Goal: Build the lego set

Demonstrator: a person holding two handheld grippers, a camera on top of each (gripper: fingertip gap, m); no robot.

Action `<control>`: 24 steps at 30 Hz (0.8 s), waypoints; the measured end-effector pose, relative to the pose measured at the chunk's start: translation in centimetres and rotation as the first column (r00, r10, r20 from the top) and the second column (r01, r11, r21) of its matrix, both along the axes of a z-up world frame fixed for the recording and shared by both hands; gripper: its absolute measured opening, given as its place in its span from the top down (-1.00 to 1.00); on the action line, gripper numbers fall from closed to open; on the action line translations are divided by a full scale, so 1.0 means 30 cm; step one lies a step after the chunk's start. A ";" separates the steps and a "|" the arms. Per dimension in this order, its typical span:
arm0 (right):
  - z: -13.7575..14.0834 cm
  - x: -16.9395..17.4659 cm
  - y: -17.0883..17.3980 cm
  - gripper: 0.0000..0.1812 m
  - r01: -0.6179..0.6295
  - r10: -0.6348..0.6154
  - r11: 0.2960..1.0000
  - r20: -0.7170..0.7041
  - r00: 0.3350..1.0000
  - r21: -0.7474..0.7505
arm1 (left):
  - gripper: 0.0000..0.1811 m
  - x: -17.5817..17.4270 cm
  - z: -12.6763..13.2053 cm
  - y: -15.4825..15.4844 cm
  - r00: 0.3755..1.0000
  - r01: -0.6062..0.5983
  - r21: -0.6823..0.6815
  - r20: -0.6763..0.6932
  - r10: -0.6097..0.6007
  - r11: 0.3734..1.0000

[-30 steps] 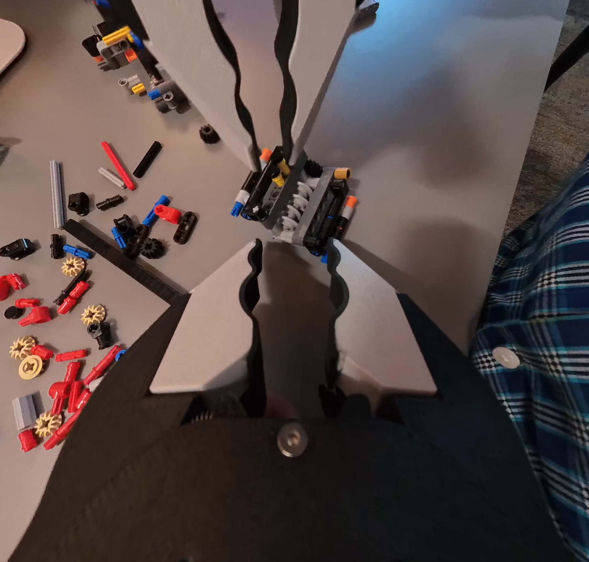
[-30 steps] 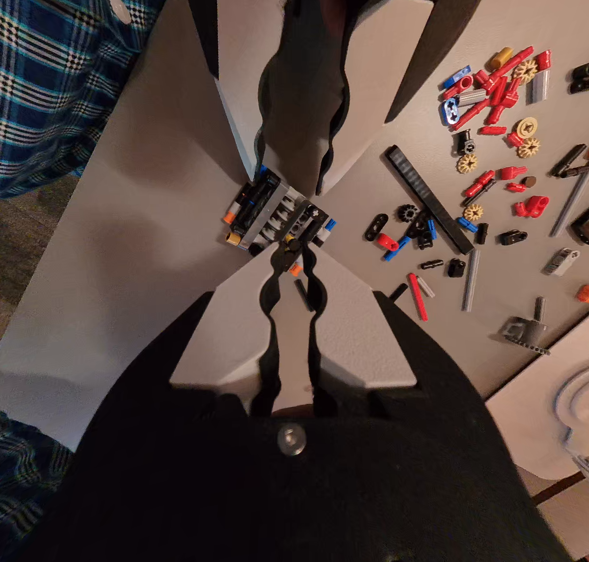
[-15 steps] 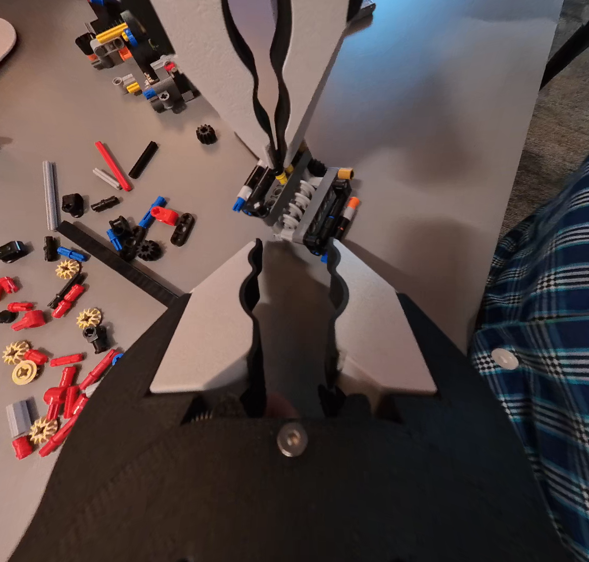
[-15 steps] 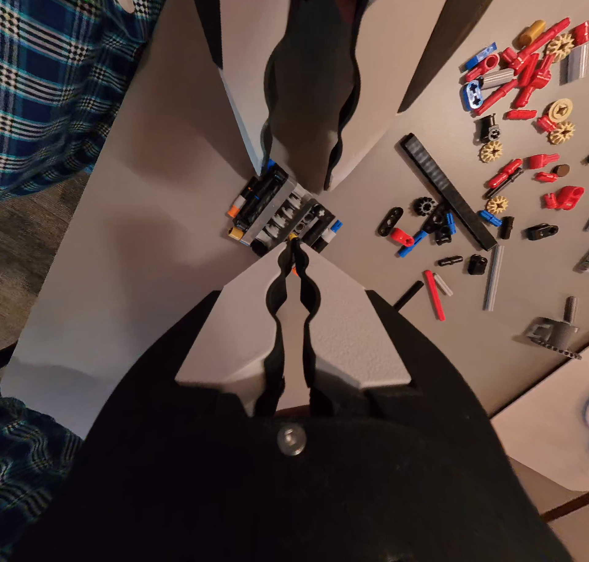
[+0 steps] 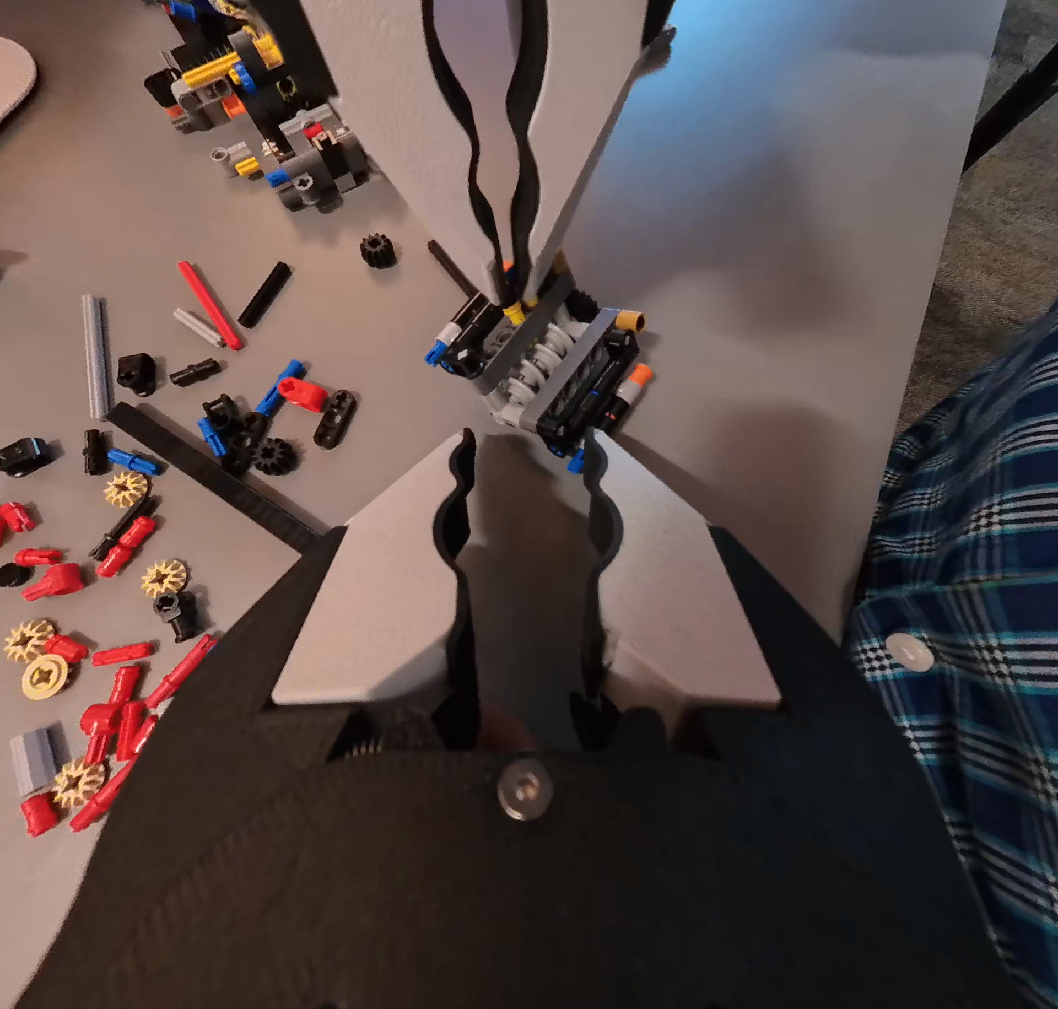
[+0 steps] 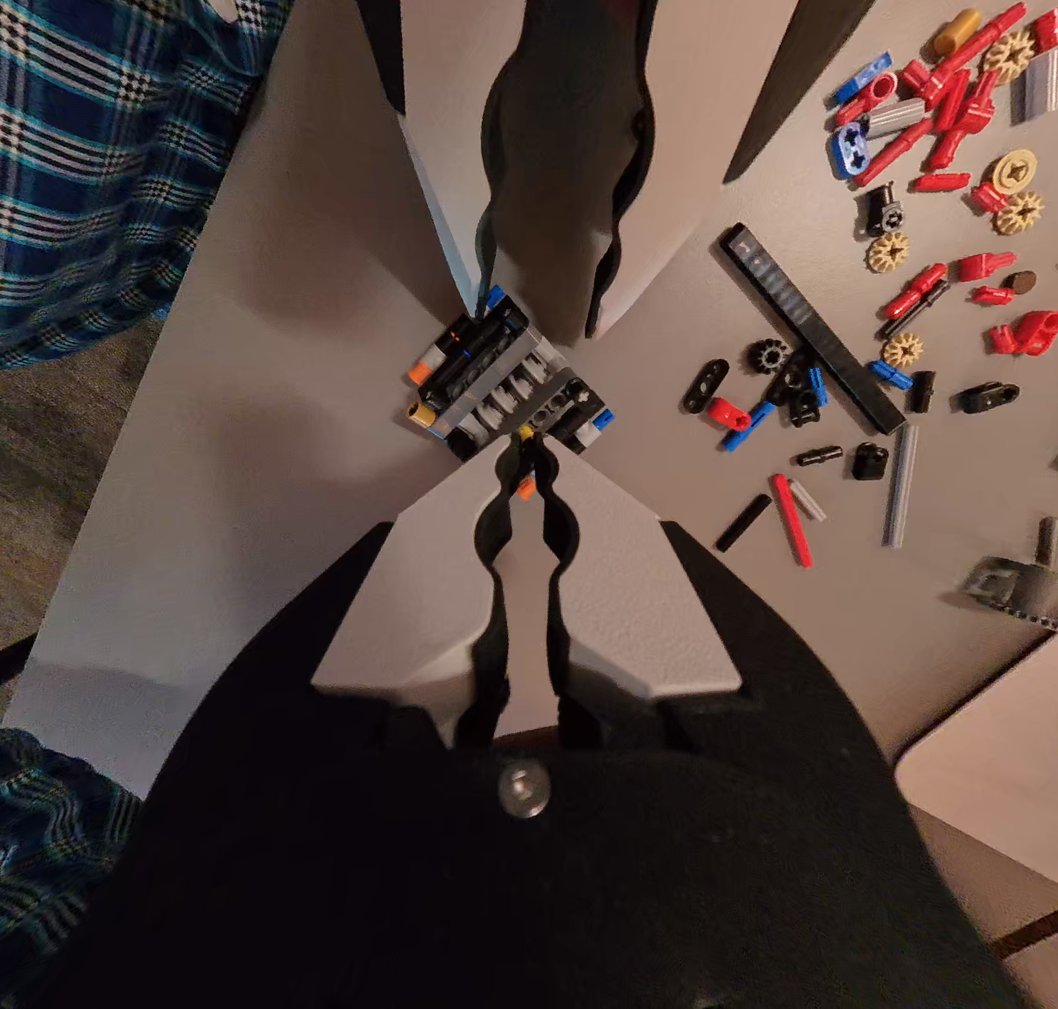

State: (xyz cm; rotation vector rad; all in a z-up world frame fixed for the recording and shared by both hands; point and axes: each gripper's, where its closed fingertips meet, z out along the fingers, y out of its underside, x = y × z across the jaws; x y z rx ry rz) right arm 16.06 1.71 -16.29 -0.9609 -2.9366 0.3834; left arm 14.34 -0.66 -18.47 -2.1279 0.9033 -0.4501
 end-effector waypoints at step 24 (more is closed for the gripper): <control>-0.013 0.018 0.008 0.99 0.097 -0.105 0.992 -0.094 0.990 -0.077 | 0.72 -0.002 0.025 0.001 0.999 -0.018 0.031 0.032 0.017 0.999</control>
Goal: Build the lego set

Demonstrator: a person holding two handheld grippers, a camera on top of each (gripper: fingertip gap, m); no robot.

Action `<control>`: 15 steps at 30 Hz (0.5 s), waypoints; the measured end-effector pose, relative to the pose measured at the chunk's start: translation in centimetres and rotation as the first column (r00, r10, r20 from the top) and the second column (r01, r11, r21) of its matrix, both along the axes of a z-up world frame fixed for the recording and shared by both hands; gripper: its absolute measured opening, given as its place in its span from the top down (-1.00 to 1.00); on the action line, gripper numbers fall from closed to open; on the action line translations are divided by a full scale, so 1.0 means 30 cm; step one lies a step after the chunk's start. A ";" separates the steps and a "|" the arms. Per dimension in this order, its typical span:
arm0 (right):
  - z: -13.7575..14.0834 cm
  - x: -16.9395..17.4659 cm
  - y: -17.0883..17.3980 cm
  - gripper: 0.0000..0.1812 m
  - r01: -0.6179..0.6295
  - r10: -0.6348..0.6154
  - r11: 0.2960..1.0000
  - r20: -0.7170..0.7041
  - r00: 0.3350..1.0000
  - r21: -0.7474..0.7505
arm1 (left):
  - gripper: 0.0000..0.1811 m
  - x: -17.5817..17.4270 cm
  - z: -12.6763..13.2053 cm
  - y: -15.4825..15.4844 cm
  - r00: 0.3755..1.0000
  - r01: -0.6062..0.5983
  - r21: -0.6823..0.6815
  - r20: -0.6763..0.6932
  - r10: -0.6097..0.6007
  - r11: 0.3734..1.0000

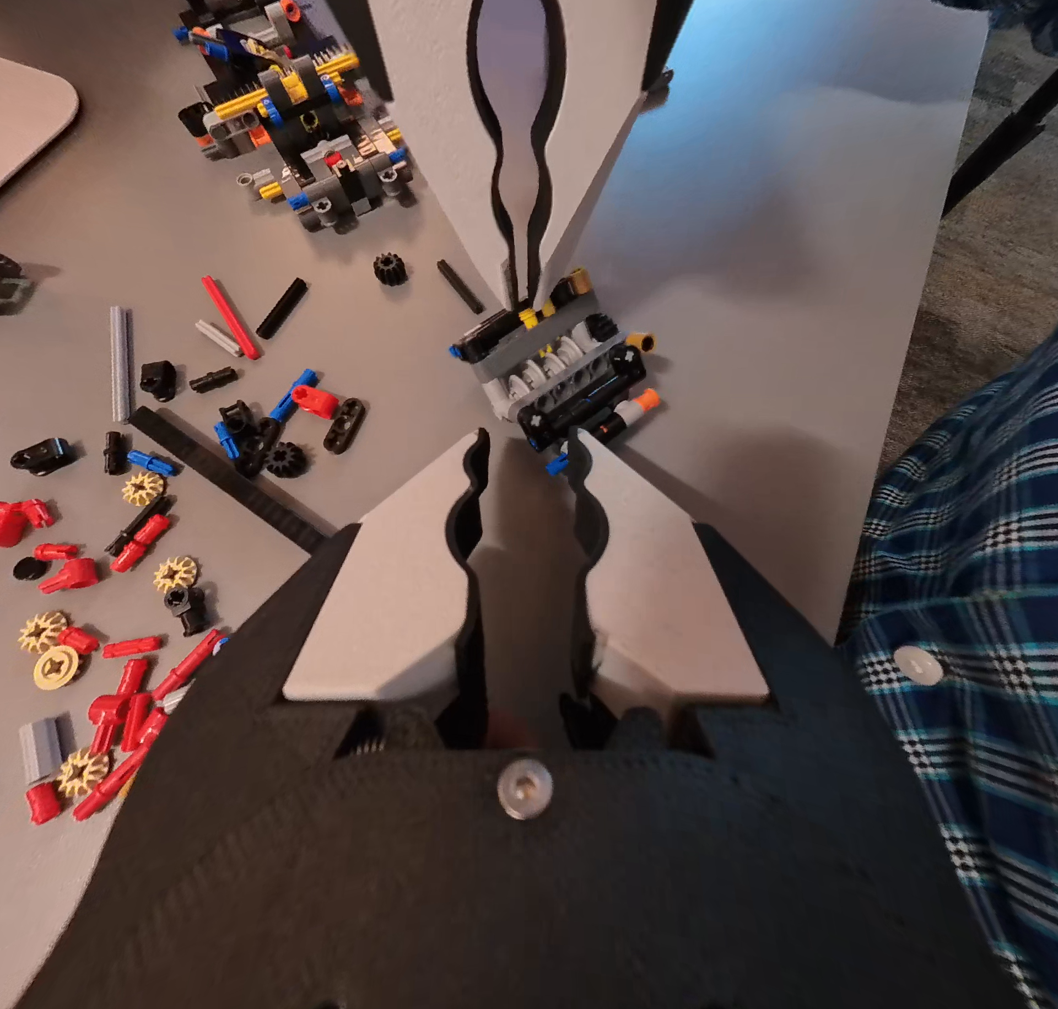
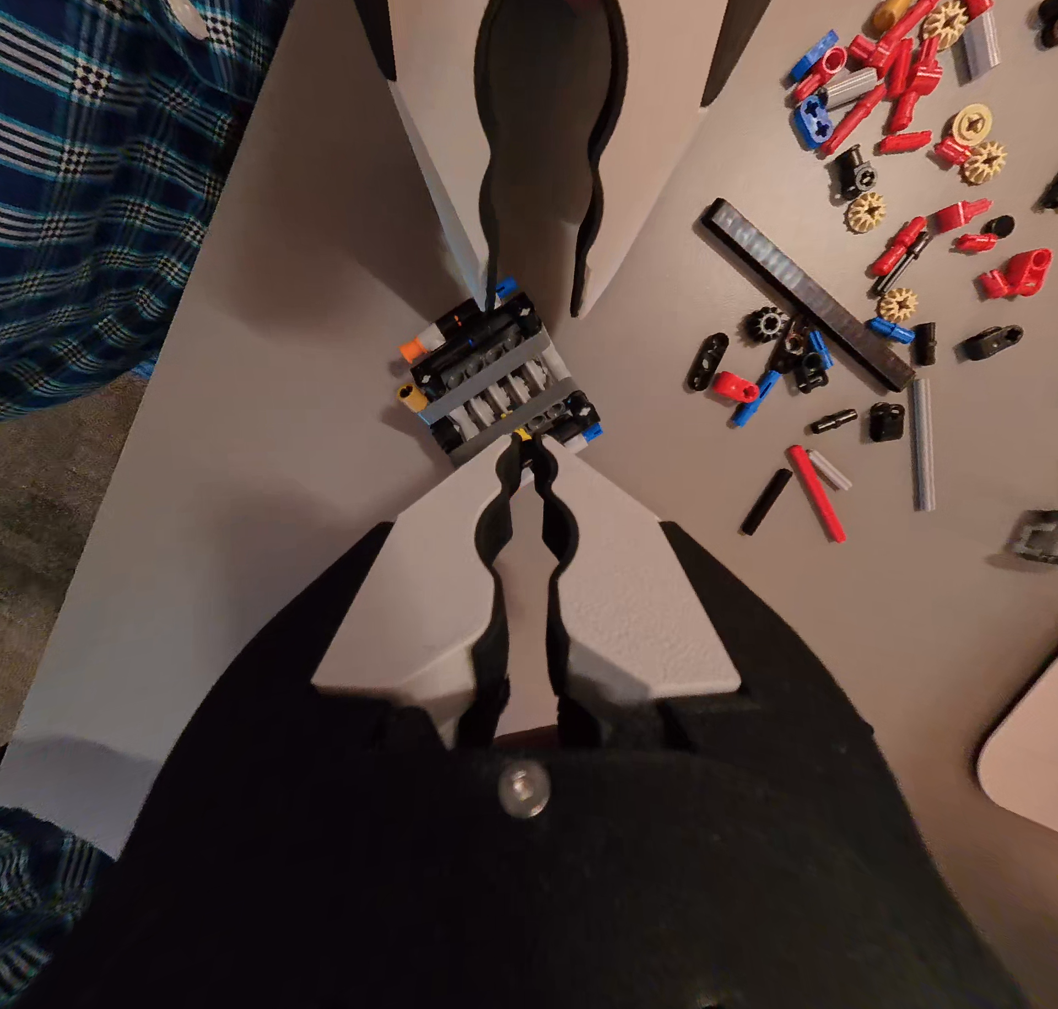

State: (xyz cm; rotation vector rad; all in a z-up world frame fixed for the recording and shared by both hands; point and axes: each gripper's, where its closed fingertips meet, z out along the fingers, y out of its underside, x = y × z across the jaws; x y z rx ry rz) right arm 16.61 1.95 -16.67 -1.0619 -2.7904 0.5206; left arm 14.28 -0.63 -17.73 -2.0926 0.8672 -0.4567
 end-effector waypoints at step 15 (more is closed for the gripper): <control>-0.007 0.019 -0.043 0.99 0.096 -0.104 0.993 -0.126 0.987 -0.069 | 0.68 -0.035 0.026 -0.033 0.991 -0.113 -0.006 0.074 0.113 0.994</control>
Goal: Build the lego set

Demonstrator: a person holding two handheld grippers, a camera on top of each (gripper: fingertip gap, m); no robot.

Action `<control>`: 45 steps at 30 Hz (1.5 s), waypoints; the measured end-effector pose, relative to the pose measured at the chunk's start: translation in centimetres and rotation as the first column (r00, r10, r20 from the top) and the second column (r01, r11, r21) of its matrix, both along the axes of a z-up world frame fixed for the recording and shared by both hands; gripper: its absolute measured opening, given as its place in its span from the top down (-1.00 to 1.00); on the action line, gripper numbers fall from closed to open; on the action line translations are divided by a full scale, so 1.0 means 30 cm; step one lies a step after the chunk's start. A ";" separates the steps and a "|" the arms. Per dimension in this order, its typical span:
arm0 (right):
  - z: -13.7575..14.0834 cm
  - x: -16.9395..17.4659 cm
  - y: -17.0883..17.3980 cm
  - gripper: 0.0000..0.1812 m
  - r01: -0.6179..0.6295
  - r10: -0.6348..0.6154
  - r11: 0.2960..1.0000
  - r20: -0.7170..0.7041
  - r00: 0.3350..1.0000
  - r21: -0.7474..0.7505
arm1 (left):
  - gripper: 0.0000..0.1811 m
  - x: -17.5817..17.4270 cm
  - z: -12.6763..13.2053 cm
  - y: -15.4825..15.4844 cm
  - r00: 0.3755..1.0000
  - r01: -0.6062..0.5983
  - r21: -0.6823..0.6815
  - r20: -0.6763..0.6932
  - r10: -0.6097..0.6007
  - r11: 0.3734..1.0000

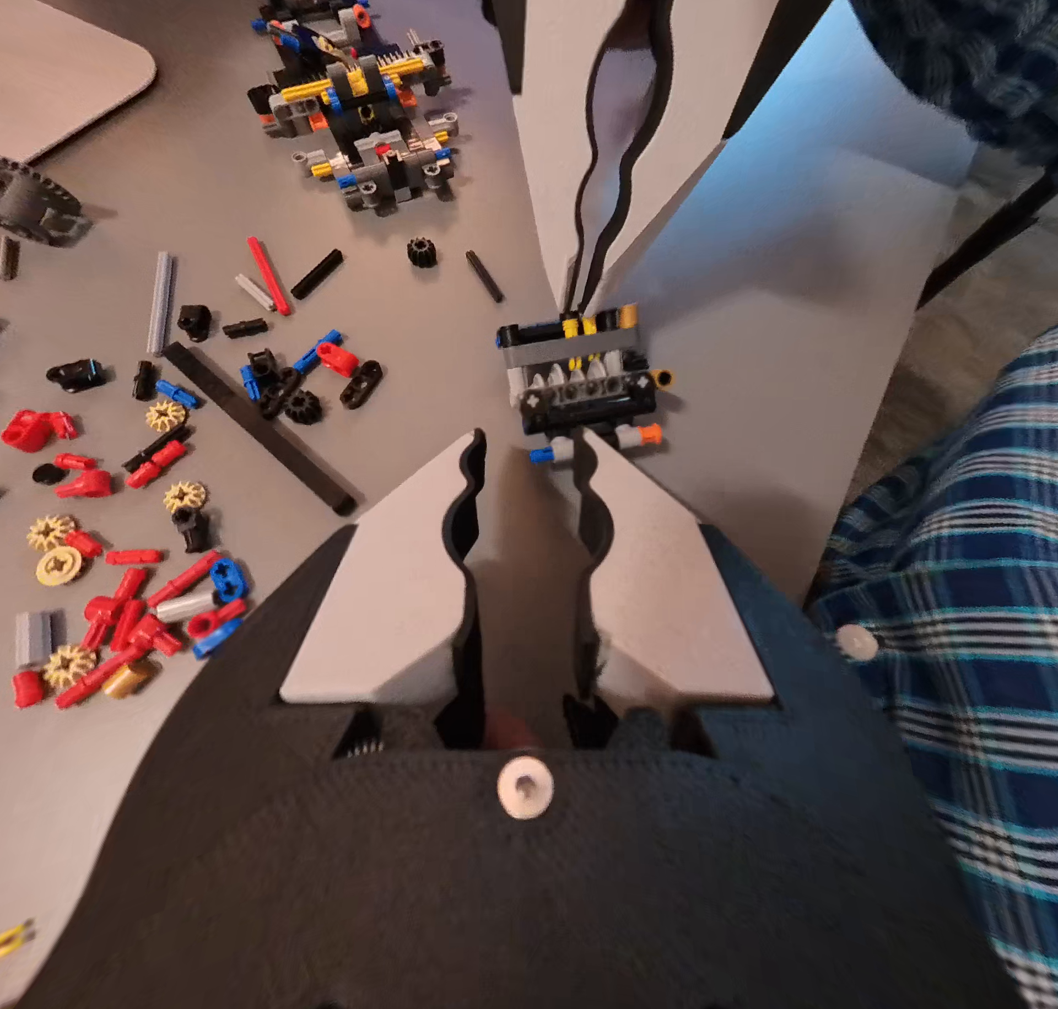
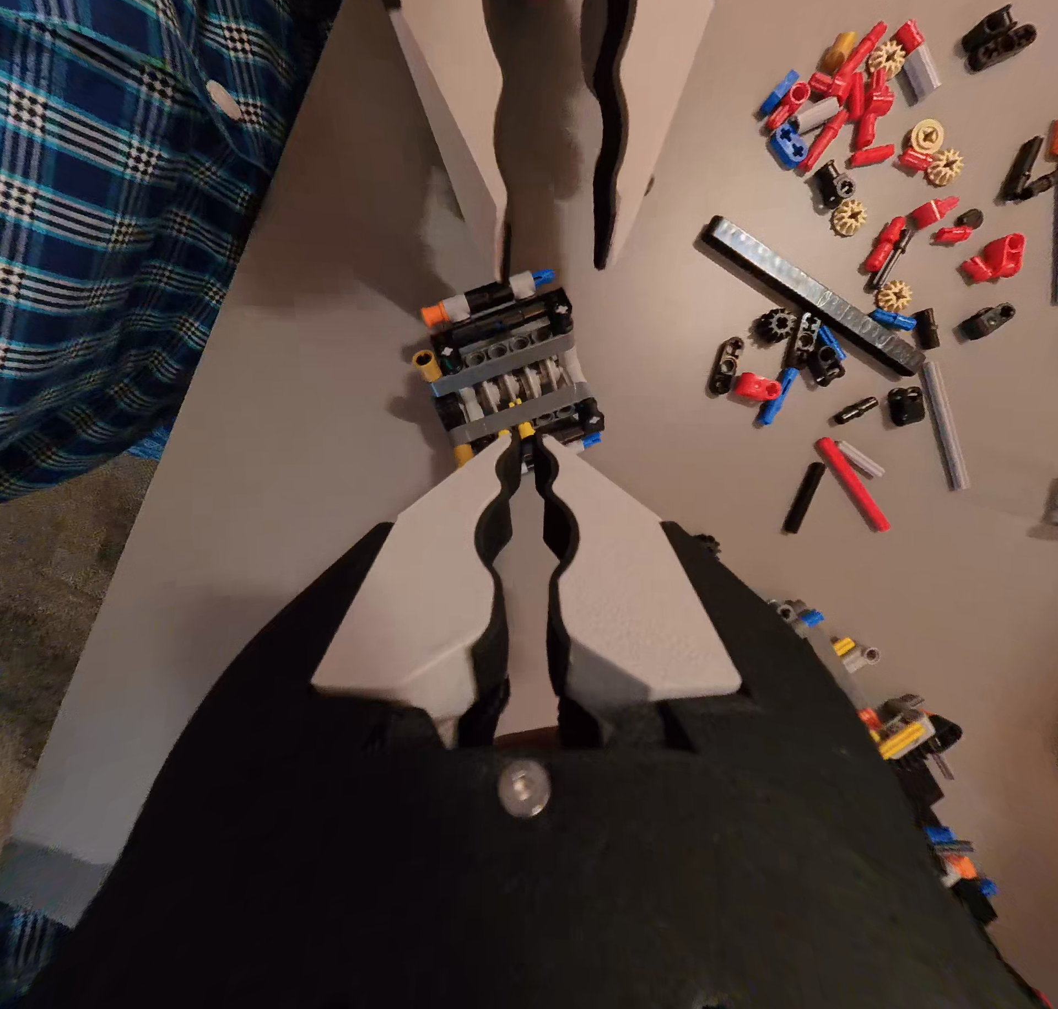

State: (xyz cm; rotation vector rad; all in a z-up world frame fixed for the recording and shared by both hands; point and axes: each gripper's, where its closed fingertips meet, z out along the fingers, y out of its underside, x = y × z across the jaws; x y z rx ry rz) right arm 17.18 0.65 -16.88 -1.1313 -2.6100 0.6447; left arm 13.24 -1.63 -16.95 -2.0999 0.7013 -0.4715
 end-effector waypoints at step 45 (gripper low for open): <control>-0.002 -0.003 -0.059 1.00 0.156 -0.202 0.944 -0.136 0.970 -0.289 | 0.39 0.102 -0.055 -0.043 0.984 -0.060 0.006 -0.165 0.060 0.998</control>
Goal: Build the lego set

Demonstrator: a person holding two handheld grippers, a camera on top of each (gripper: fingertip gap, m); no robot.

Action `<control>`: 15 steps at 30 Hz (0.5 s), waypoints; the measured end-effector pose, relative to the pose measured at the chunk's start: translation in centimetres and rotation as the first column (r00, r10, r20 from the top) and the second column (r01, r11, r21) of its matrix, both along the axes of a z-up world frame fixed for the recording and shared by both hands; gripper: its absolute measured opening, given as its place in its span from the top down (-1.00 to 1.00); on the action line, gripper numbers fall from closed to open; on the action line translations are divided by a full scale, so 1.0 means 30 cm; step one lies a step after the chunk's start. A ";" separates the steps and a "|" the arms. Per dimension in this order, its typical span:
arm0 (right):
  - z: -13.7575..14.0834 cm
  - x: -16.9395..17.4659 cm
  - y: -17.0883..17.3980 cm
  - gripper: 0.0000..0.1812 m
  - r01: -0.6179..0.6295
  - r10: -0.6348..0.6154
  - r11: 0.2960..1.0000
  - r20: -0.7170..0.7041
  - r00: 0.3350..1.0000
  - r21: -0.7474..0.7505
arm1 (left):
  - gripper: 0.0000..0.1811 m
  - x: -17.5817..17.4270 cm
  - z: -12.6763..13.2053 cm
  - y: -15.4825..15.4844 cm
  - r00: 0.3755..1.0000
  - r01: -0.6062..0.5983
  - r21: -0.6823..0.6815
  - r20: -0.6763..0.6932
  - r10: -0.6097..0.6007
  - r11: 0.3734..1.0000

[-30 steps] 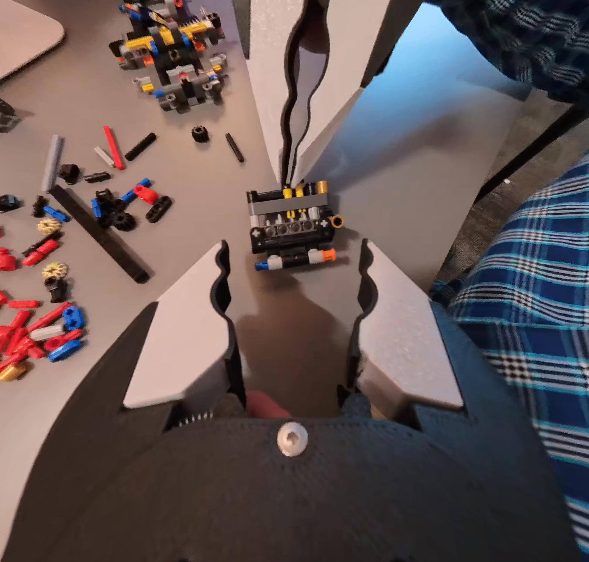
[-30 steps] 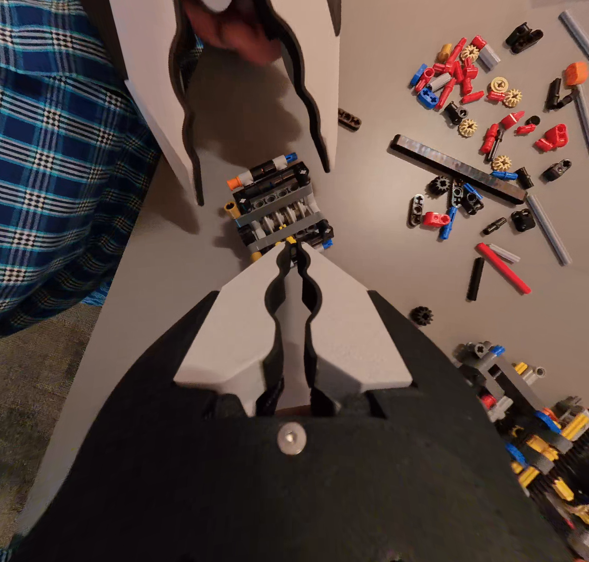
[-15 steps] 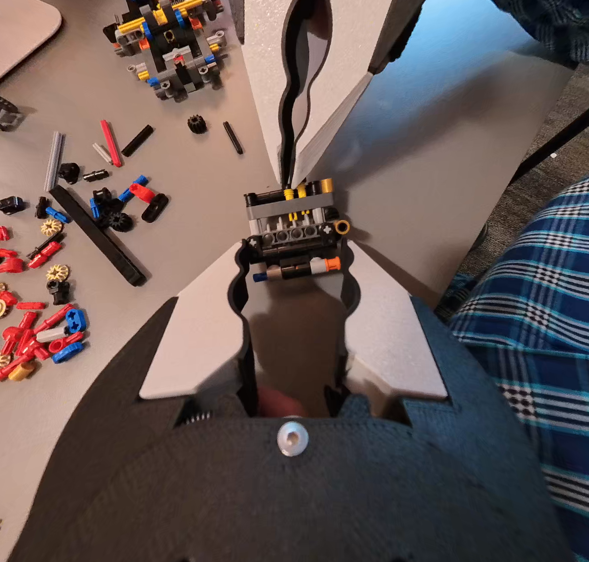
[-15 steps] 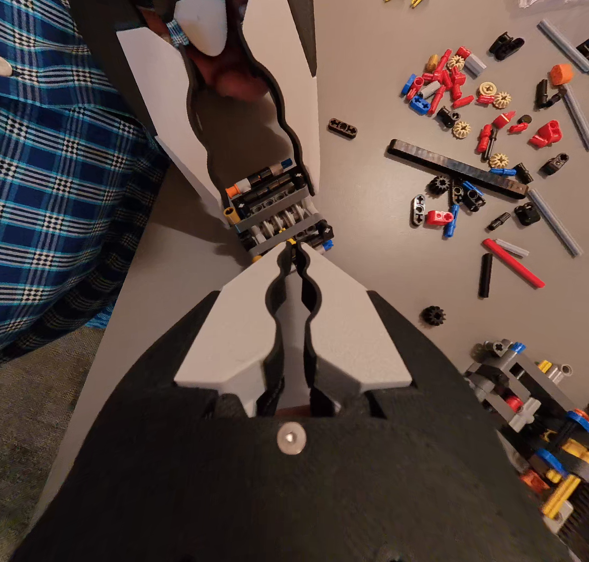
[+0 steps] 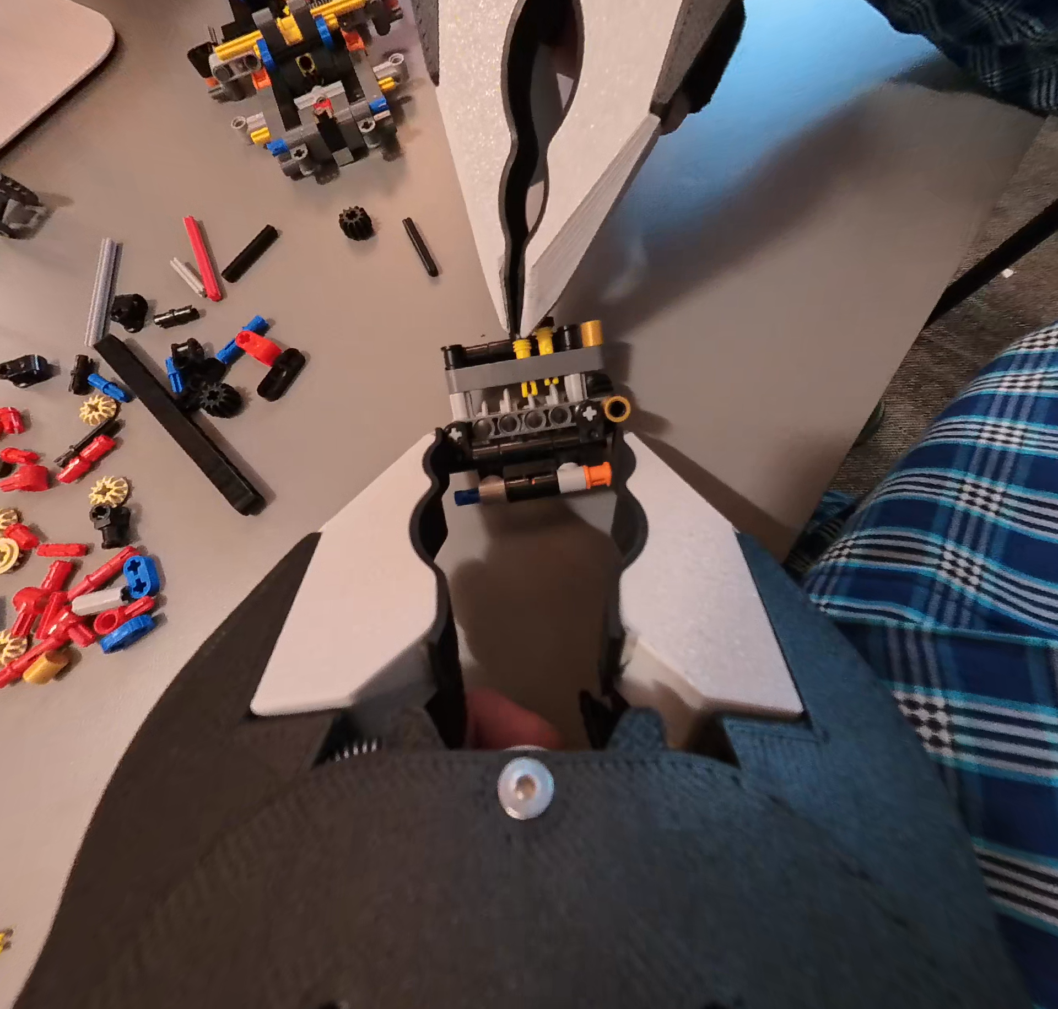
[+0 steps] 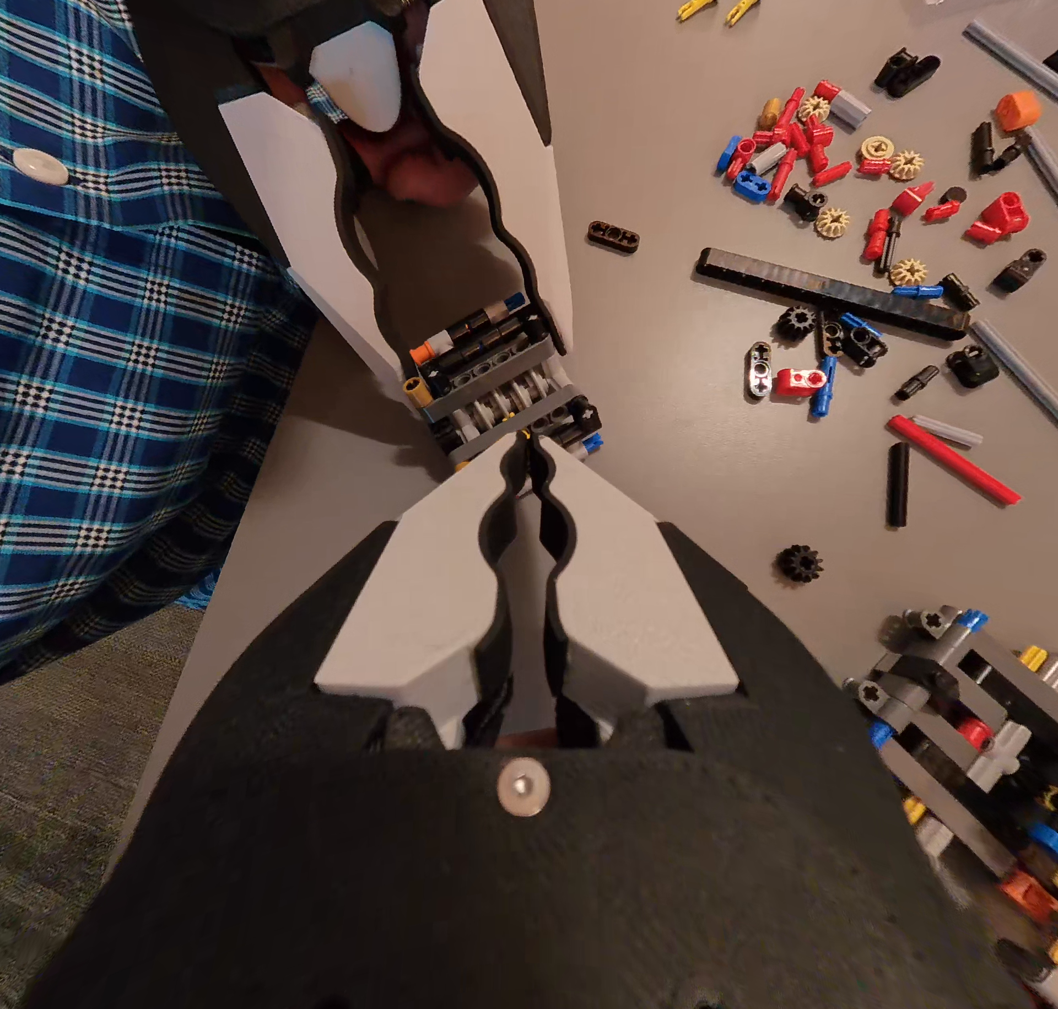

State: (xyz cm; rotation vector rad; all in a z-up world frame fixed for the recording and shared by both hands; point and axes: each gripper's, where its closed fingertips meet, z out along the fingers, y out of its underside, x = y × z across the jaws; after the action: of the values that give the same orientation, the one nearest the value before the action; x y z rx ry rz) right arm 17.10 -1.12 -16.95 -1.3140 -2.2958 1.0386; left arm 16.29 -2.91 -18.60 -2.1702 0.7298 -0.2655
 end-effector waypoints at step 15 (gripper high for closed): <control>0.026 -0.002 0.013 1.00 0.033 -0.033 0.999 -0.021 0.999 -0.019 | 0.40 0.001 0.002 0.000 1.000 0.002 0.005 -0.002 -0.002 1.000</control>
State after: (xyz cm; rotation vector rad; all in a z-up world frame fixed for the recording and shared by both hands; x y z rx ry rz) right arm 17.05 -0.75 -16.17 -1.3372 -2.2466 1.0602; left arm 16.32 -2.93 -18.54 -2.1651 0.7335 -0.2627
